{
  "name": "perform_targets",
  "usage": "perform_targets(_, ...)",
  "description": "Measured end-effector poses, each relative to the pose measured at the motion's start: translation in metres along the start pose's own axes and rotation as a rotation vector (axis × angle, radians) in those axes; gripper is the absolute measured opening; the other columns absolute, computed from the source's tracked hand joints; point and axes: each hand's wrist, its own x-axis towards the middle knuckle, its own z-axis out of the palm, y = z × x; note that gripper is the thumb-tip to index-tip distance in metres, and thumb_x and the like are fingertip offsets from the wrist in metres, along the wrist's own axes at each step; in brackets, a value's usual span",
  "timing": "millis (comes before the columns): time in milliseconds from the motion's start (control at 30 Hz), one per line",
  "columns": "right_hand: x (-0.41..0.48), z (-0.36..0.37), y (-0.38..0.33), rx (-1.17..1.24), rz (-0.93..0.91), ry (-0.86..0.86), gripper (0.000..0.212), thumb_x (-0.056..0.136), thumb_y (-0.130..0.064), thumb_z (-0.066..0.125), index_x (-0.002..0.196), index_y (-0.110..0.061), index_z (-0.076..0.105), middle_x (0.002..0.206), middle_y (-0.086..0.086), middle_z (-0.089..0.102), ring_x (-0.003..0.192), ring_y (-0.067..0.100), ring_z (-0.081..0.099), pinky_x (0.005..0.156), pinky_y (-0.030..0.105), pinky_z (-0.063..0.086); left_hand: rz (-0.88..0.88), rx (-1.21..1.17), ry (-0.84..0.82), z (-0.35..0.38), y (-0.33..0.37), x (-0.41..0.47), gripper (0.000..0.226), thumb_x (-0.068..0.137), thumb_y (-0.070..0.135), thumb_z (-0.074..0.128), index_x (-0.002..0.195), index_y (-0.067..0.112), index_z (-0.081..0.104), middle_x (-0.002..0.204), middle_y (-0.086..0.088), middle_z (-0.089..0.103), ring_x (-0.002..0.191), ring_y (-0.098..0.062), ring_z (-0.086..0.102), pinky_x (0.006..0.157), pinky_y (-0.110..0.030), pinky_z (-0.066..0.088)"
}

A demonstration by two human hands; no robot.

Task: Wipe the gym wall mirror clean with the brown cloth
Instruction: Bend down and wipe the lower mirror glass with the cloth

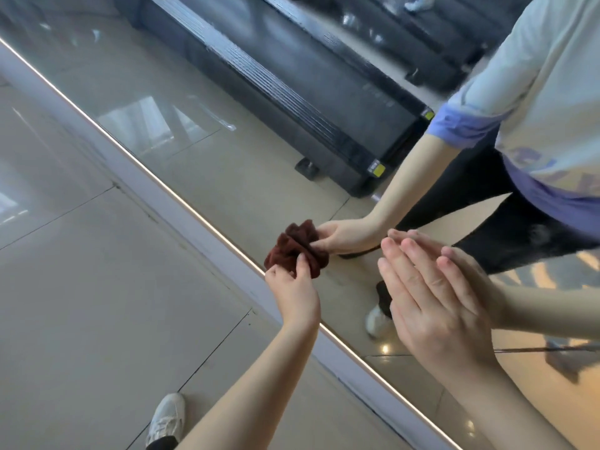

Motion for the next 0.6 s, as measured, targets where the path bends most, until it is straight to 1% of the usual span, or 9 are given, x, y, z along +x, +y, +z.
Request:
perform_targets(100, -0.008, 0.002, 0.007, -0.028, -0.056, -0.017, 0.059, 0.087, -0.013, 0.066, 0.142, 0.0, 0.048, 0.151, 0.012, 0.042, 0.142, 0.024, 0.034, 0.122, 0.039, 0.013, 0.019, 0.017, -0.008, 0.006, -0.003, -0.016, 0.028, 0.099, 0.031, 0.054, 0.114, 0.009, 0.063, 0.122, -0.011, 0.059, 0.104, -0.016, 0.065, 0.099, -0.041, 0.052)
perform_targets(200, -0.009, 0.004, 0.005, 0.003, -0.05, 0.02, 0.052, 0.092, -0.012, 0.058, 0.142, 0.0, 0.049, 0.152, 0.012, 0.041, 0.143, 0.023, 0.034, 0.121, 0.039, 0.017, 0.014, 0.056, -0.048, 0.018, -0.021, -0.054, 0.019, 0.1, 0.025, 0.056, 0.107, 0.009, 0.059, 0.111, -0.006, 0.057, 0.092, -0.007, 0.062, 0.083, -0.015, 0.051)
perform_targets(233, -0.009, 0.005, 0.004, 0.007, -0.046, 0.03, 0.051, 0.093, -0.012, 0.055, 0.142, -0.001, 0.048, 0.153, 0.011, 0.041, 0.143, 0.023, 0.034, 0.121, 0.038, 0.017, 0.012, 0.053, -0.056, 0.022, -0.025, -0.065, 0.015, 0.101, 0.021, 0.056, 0.108, 0.007, 0.058, 0.11, -0.006, 0.055, 0.092, -0.007, 0.061, 0.08, -0.012, 0.05)
perform_targets(300, -0.009, 0.006, 0.004, 0.013, -0.043, 0.051, 0.051, 0.094, -0.013, 0.053, 0.143, -0.001, 0.047, 0.152, 0.01, 0.042, 0.142, 0.022, 0.036, 0.121, 0.038, 0.017, 0.048, 0.051, -0.026, 0.028, -0.028, -0.068, 0.02, 0.1, 0.017, 0.056, 0.115, 0.004, 0.058, 0.114, -0.011, 0.054, 0.104, -0.018, 0.061, 0.094, -0.028, 0.052)
perform_targets(367, -0.01, 0.008, 0.005, 0.04, -0.05, 0.073, 0.049, 0.093, -0.011, 0.056, 0.14, 0.0, 0.051, 0.149, 0.011, 0.046, 0.14, 0.023, 0.041, 0.12, 0.037, 0.02, 0.025, 0.038, 0.063, 0.03, -0.023, -0.048, 0.03, 0.101, 0.015, 0.053, 0.127, 0.0, 0.056, 0.125, -0.015, 0.05, 0.118, -0.027, 0.056, 0.106, -0.04, 0.045)
perform_targets(433, -0.011, 0.008, 0.007, 0.081, -0.068, 0.082, 0.045, 0.092, -0.008, 0.055, 0.136, 0.001, 0.055, 0.145, 0.013, 0.051, 0.137, 0.024, 0.045, 0.119, 0.038, 0.023, -0.02, 0.032, 0.123, 0.03, -0.016, -0.035, 0.038, 0.104, 0.018, 0.049, 0.137, -0.001, 0.05, 0.134, -0.013, 0.042, 0.124, -0.025, 0.051, 0.109, -0.031, 0.038)
perform_targets(467, -0.011, 0.008, 0.007, 0.09, -0.073, 0.084, 0.044, 0.092, -0.007, 0.055, 0.135, 0.001, 0.056, 0.144, 0.013, 0.051, 0.136, 0.024, 0.046, 0.119, 0.038, 0.024, -0.014, 0.038, 0.123, 0.031, -0.016, -0.036, 0.039, 0.105, 0.02, 0.046, 0.138, 0.0, 0.048, 0.134, -0.011, 0.04, 0.124, -0.023, 0.049, 0.106, -0.023, 0.035)
perform_targets(567, -0.013, 0.008, 0.007, 0.082, -0.062, 0.092, 0.042, 0.097, -0.008, 0.047, 0.137, 0.0, 0.053, 0.147, 0.011, 0.049, 0.137, 0.022, 0.044, 0.119, 0.037, 0.021, 0.026, 0.08, 0.037, 0.039, -0.023, -0.066, 0.025, 0.106, 0.019, 0.045, 0.125, 0.005, 0.047, 0.116, 0.0, 0.038, 0.106, -0.013, 0.049, 0.085, -0.004, 0.031)
perform_targets(600, -0.014, 0.008, 0.007, 0.085, -0.057, 0.096, 0.041, 0.098, -0.008, 0.044, 0.137, 0.0, 0.054, 0.147, 0.011, 0.048, 0.138, 0.022, 0.043, 0.119, 0.037, 0.021, 0.033, 0.083, 0.008, 0.04, -0.024, -0.076, 0.018, 0.105, 0.018, 0.045, 0.119, 0.007, 0.045, 0.11, 0.003, 0.037, 0.101, -0.01, 0.048, 0.084, -0.002, 0.033)
